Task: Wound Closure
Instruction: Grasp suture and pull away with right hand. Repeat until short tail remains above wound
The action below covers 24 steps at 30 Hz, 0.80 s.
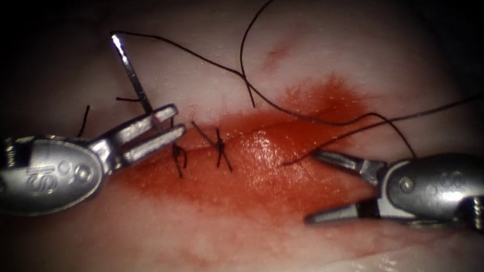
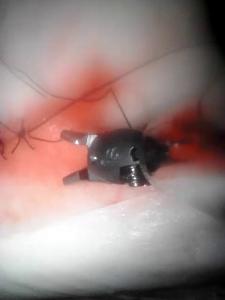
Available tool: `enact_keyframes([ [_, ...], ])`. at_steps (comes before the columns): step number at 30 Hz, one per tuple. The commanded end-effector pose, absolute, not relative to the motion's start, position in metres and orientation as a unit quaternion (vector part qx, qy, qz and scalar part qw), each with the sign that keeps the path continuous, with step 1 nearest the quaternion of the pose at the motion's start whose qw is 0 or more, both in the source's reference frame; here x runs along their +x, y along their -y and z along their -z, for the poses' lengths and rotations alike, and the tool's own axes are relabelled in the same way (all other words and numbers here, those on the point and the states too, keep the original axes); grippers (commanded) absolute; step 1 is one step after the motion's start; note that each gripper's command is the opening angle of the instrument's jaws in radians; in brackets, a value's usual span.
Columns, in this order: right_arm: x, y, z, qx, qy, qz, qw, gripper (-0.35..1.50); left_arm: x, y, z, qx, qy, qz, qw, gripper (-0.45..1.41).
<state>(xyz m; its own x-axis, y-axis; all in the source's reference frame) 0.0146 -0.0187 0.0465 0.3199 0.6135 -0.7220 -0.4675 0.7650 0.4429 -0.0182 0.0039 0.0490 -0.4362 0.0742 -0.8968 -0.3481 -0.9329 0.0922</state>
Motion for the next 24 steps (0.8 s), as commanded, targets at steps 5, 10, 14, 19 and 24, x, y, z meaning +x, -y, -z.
enact_keyframes([
  [5,0.0165,0.0180,-0.0473,0.056,-0.500,-0.352,0.789,0.77,-0.0188,-0.0039,-0.0495,-0.516,-0.133,-0.837,0.126,-0.45],
  [10,0.0179,0.0180,-0.0473,0.052,-0.498,-0.358,0.789,-0.35,-0.0188,-0.0039,-0.0495,-0.516,-0.133,-0.837,0.126,-0.45],
  [14,0.0179,0.0180,-0.0473,0.042,-0.490,-0.352,0.796,-0.35,-0.0188,-0.0039,-0.0495,-0.516,-0.133,-0.837,0.126,-0.45],
  [19,0.0177,0.0192,-0.0464,0.034,-0.490,-0.333,0.805,-0.35,-0.0188,-0.0040,-0.0496,-0.516,-0.133,-0.837,0.126,-0.45],
  [24,0.0181,0.0213,-0.0441,0.035,-0.494,-0.311,0.811,-0.35,-0.0188,-0.0039,-0.0496,-0.516,-0.133,-0.837,0.126,-0.45],
])
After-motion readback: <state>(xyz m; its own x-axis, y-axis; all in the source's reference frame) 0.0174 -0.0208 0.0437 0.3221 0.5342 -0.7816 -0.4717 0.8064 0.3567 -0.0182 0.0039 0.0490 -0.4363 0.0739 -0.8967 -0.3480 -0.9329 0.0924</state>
